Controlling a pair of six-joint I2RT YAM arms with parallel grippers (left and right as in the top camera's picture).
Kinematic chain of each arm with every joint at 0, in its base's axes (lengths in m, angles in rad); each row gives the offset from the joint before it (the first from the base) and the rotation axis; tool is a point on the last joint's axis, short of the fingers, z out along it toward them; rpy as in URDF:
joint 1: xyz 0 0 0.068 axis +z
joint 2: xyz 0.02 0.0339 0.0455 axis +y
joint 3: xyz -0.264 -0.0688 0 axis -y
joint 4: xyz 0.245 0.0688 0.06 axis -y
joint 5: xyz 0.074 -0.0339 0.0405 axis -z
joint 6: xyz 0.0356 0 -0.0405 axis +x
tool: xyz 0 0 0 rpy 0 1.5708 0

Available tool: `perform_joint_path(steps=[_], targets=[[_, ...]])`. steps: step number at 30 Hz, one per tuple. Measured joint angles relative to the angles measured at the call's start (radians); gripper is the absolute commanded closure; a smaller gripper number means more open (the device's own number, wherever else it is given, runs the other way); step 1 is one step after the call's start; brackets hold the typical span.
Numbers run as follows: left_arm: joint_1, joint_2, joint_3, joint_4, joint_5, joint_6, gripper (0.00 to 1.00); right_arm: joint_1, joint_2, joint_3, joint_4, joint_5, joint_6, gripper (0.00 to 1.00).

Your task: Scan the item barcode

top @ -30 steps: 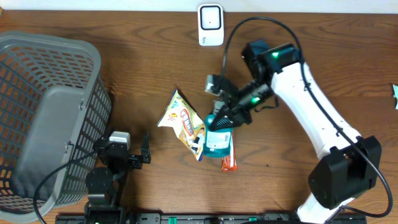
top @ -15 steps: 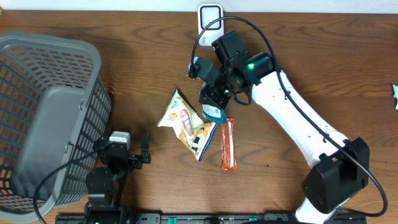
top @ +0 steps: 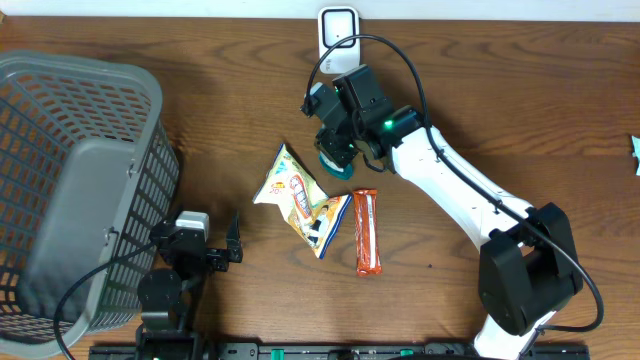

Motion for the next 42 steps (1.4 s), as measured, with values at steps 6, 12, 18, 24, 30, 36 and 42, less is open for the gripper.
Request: perform_joint_path(steps=[6, 12, 18, 24, 30, 36, 42], targets=[[0.0, 0.0, 0.0, 0.0, 0.0, 0.0, 0.02, 0.0, 0.0, -0.004, -0.006, 0.02, 0.033, 0.55], [0.0, 0.0, 0.0, 0.0, 0.0, 0.0, 0.02, 0.0, 0.0, -0.005, -0.002, 0.021, 0.044, 0.47], [0.0, 0.0, 0.0, 0.0, 0.0, 0.0, 0.02, 0.0, 0.0, -0.007, 0.0, 0.021, 0.049, 0.1], [0.0, 0.0, 0.0, 0.0, 0.0, 0.0, 0.02, 0.0, 0.0, -0.009, 0.0, 0.021, 0.051, 0.01], [0.0, 0.0, 0.0, 0.0, 0.0, 0.0, 0.02, 0.002, 0.016, -0.009, 0.003, 0.022, 0.051, 0.13], [0.0, 0.0, 0.0, 0.0, 0.0, 0.0, 0.02, 0.006, 0.039, -0.003, 0.008, 0.008, 0.053, 0.56], [0.0, 0.0, 0.0, 0.0, 0.0, 0.0, 0.02, 0.008, 0.04, 0.0, 0.003, 0.024, 0.051, 0.84]])
